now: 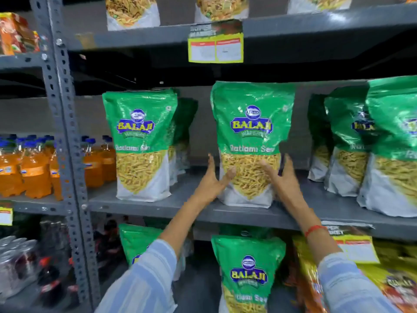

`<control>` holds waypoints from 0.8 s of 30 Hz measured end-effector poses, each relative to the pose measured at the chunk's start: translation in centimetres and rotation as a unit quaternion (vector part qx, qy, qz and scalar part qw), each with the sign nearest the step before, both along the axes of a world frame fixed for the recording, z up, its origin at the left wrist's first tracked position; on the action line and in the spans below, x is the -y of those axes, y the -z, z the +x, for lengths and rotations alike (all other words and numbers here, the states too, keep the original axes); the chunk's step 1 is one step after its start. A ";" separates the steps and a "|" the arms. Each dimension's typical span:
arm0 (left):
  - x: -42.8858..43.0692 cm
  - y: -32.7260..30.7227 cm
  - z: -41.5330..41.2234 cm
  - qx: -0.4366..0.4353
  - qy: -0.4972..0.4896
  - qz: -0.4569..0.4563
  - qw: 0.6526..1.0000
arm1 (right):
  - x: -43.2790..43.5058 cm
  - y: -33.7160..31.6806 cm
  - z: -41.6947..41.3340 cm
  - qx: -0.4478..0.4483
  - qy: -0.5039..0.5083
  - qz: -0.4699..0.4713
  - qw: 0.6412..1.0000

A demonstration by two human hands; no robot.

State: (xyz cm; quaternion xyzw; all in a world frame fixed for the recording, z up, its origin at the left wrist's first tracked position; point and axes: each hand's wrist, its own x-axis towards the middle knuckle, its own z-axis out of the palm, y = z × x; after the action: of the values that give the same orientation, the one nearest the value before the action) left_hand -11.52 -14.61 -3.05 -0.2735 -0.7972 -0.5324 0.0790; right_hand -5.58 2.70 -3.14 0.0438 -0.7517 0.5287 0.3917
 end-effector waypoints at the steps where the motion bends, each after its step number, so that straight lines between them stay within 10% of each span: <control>1: 0.0 0.1 -0.1 0.019 0.030 -0.002 0.999 | -0.8 -0.2 -0.4 0.035 -0.084 -0.003 0.996; 9: 0.7 0.0 0.6 0.050 0.145 0.046 0.987 | -1.5 0.7 -1.8 0.086 -0.240 0.036 0.966; 24: 1.0 0.7 -0.4 0.060 0.146 0.044 0.987 | -1.8 0.1 -1.7 0.127 -0.227 0.008 0.966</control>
State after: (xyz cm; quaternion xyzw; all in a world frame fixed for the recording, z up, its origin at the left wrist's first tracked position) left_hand -11.97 -15.64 -3.76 -0.3505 -0.7278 -0.5883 -0.0355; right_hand -7.28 4.47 -3.27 0.1487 -0.7697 0.5993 0.1624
